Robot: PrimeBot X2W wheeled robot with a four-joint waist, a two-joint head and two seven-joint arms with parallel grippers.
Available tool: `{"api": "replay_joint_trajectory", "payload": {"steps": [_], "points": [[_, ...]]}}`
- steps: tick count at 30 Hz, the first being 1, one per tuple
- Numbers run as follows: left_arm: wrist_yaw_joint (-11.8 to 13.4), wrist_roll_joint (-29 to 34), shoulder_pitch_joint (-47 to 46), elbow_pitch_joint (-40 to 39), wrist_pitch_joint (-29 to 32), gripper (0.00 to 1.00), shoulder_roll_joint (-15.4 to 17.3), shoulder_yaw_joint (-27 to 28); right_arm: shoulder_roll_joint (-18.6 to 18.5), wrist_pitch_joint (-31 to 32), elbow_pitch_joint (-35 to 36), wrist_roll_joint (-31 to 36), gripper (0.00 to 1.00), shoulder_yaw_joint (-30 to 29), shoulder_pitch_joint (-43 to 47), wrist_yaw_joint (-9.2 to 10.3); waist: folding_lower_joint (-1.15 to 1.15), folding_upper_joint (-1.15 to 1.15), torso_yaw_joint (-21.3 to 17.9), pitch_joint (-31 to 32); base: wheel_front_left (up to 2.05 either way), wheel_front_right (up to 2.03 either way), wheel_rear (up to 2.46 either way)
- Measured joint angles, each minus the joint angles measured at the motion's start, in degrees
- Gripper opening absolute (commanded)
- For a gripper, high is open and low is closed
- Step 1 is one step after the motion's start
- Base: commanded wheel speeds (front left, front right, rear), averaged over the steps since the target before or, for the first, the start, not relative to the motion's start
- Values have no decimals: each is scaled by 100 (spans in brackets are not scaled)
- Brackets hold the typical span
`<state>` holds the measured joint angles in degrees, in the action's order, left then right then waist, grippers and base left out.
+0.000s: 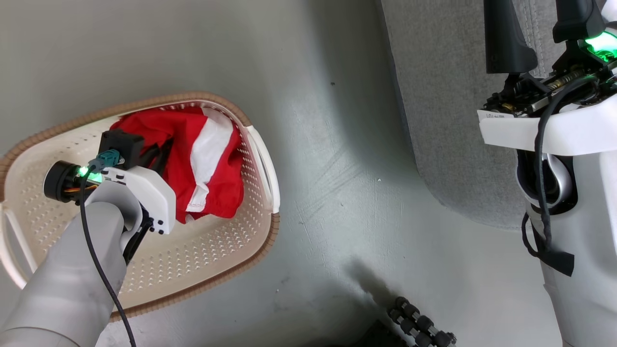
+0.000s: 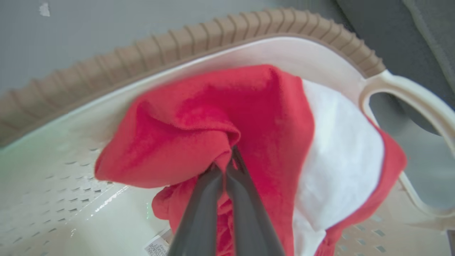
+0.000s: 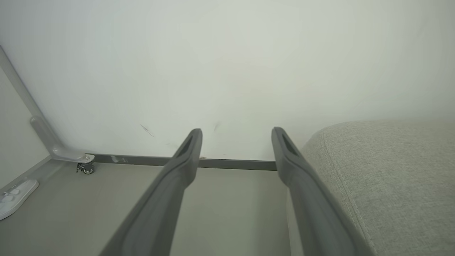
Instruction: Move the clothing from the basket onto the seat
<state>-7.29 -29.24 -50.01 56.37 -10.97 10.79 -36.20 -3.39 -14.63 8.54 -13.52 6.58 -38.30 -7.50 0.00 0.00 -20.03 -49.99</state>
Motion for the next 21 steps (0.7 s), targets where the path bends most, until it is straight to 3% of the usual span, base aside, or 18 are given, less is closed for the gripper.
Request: {"api": "replay_joint_trajectory", "payload": {"steps": [21], "points": [[0,-442,575,-490,-300,0,-2,-230,-154,0,-342,53,100,-29,72,0,0,0,418,945,0,0,0]]}}
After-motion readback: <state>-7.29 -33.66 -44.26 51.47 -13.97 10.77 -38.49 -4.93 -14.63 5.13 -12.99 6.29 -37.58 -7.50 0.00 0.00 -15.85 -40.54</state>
